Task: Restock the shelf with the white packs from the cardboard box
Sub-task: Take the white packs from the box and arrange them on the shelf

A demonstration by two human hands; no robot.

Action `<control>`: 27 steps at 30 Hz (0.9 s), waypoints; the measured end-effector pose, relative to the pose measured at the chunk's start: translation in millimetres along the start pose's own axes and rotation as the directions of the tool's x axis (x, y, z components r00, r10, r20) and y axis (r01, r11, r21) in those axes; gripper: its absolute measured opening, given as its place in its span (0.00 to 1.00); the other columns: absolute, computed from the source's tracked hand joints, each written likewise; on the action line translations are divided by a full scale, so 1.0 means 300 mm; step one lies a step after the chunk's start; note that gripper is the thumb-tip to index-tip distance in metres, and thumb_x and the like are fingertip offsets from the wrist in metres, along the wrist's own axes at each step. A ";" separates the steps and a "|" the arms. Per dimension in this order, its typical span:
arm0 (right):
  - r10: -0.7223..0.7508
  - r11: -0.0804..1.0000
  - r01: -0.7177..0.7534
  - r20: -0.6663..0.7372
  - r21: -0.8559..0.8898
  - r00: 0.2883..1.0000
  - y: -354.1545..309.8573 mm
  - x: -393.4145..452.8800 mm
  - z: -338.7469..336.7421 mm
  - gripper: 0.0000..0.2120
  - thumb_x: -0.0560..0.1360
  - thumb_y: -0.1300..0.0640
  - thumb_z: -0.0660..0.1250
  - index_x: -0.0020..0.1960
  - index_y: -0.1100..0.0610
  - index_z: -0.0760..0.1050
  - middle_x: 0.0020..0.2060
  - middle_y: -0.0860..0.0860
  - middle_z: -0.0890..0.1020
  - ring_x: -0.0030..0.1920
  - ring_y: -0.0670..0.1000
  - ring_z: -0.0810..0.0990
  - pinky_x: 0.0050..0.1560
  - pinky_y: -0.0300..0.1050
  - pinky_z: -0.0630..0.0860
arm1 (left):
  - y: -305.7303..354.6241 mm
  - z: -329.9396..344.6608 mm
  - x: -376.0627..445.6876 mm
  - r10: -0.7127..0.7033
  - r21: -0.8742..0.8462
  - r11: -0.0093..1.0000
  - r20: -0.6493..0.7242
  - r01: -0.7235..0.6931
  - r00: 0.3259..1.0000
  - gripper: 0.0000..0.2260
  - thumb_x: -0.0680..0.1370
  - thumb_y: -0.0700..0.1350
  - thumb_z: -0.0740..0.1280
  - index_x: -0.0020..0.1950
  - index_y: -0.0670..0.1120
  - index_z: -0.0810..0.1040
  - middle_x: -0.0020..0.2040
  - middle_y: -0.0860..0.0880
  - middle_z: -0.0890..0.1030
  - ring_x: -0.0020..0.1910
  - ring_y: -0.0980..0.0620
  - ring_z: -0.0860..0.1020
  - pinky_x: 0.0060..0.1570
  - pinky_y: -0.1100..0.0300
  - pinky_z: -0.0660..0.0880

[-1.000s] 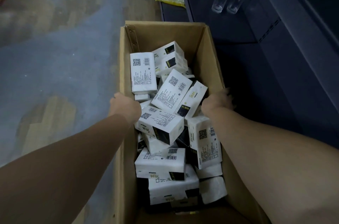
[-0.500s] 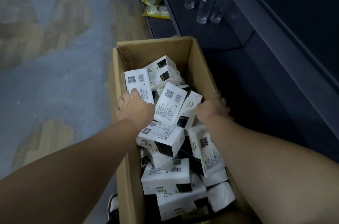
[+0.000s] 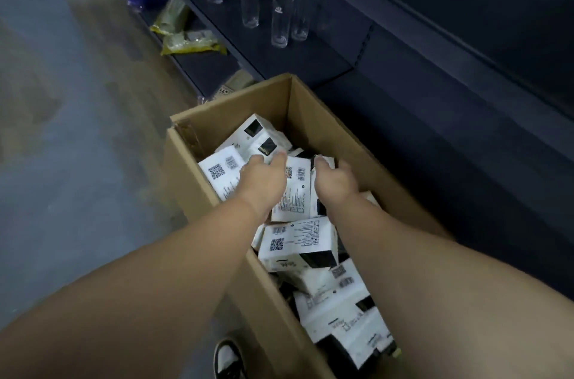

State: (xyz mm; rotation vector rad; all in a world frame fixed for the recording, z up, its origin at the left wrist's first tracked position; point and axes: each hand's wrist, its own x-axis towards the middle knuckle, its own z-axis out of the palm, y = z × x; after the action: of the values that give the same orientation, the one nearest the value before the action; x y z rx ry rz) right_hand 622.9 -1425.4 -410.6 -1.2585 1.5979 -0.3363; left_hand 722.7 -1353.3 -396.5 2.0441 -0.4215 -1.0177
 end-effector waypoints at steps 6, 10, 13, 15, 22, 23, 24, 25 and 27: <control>0.131 0.927 -0.122 0.000 0.355 0.991 -0.045 -0.099 -0.028 0.34 0.77 0.33 0.55 0.77 0.48 0.60 0.71 0.51 0.71 0.69 0.58 0.71 0.70 0.55 0.66 | 0.093 -0.017 -0.033 -0.015 -0.109 0.993 0.185 0.036 0.983 0.32 0.79 0.66 0.51 0.78 0.49 0.60 0.74 0.46 0.67 0.72 0.44 0.64 0.70 0.46 0.59; 0.140 0.901 -0.137 0.023 0.411 0.990 -0.057 -0.100 -0.072 0.32 0.80 0.35 0.54 0.78 0.50 0.57 0.74 0.52 0.67 0.73 0.57 0.66 0.71 0.55 0.62 | 0.159 0.006 -0.048 0.018 -0.091 0.996 0.255 0.005 0.967 0.31 0.81 0.64 0.51 0.79 0.49 0.56 0.78 0.47 0.61 0.76 0.46 0.60 0.72 0.48 0.58; 0.162 0.875 -0.152 0.019 0.459 0.987 -0.053 -0.092 -0.098 0.33 0.78 0.33 0.55 0.78 0.48 0.59 0.73 0.52 0.69 0.70 0.58 0.70 0.70 0.59 0.66 | 0.188 0.012 -0.042 0.028 -0.065 0.998 0.290 -0.009 0.957 0.31 0.80 0.65 0.52 0.79 0.50 0.58 0.77 0.48 0.63 0.75 0.46 0.63 0.73 0.47 0.59; 0.176 0.841 -0.164 0.026 0.516 0.984 -0.041 -0.078 -0.117 0.32 0.78 0.33 0.56 0.77 0.47 0.60 0.72 0.51 0.69 0.70 0.58 0.70 0.70 0.59 0.66 | 0.200 0.019 -0.035 0.014 -0.057 0.998 0.306 0.003 0.952 0.33 0.78 0.68 0.52 0.78 0.50 0.60 0.76 0.48 0.65 0.73 0.45 0.66 0.72 0.44 0.62; 0.214 0.819 -0.205 0.045 0.535 0.976 -0.051 -0.026 -0.126 0.32 0.80 0.35 0.54 0.78 0.49 0.58 0.75 0.51 0.66 0.74 0.56 0.65 0.71 0.55 0.62 | 0.255 0.090 0.003 -0.025 0.038 0.999 0.336 0.013 0.942 0.31 0.79 0.67 0.51 0.77 0.49 0.60 0.74 0.50 0.66 0.72 0.47 0.64 0.69 0.48 0.63; 0.215 0.816 -0.204 0.044 0.540 0.976 -0.053 -0.022 -0.123 0.32 0.80 0.35 0.54 0.78 0.49 0.58 0.75 0.51 0.66 0.74 0.56 0.65 0.71 0.55 0.62 | 0.261 0.096 0.012 -0.036 0.052 0.998 0.343 0.019 0.939 0.32 0.79 0.67 0.51 0.77 0.50 0.60 0.74 0.50 0.66 0.71 0.47 0.64 0.69 0.48 0.63; 0.216 0.810 -0.205 0.045 0.550 0.975 -0.053 -0.014 -0.116 0.32 0.80 0.35 0.54 0.78 0.49 0.58 0.75 0.51 0.65 0.74 0.56 0.65 0.70 0.55 0.62 | 0.267 0.100 0.026 -0.047 0.067 0.997 0.349 0.025 0.936 0.32 0.79 0.67 0.51 0.77 0.50 0.60 0.74 0.50 0.66 0.71 0.47 0.65 0.69 0.48 0.64; 0.220 0.804 -0.206 0.043 0.558 0.975 -0.051 -0.004 -0.108 0.32 0.80 0.35 0.54 0.78 0.49 0.58 0.75 0.51 0.65 0.74 0.55 0.65 0.70 0.55 0.62 | 0.271 0.105 0.043 -0.054 0.080 0.996 0.358 0.027 0.932 0.32 0.79 0.68 0.51 0.77 0.50 0.60 0.74 0.50 0.66 0.69 0.47 0.66 0.68 0.48 0.65; 0.243 0.790 -0.218 0.034 0.573 0.969 -0.053 0.009 -0.088 0.31 0.80 0.35 0.54 0.78 0.49 0.58 0.76 0.50 0.65 0.74 0.55 0.64 0.71 0.54 0.62 | 0.275 0.114 0.085 -0.055 0.103 0.995 0.373 0.018 0.926 0.32 0.78 0.68 0.51 0.76 0.51 0.61 0.73 0.51 0.67 0.64 0.49 0.68 0.64 0.50 0.67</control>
State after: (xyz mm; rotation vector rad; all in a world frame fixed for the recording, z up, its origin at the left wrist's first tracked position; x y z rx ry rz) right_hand 609.8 -1443.6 -389.2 -0.5843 1.5041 -0.6369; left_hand 715.9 -1437.6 -357.8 1.9449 -0.6440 -1.4457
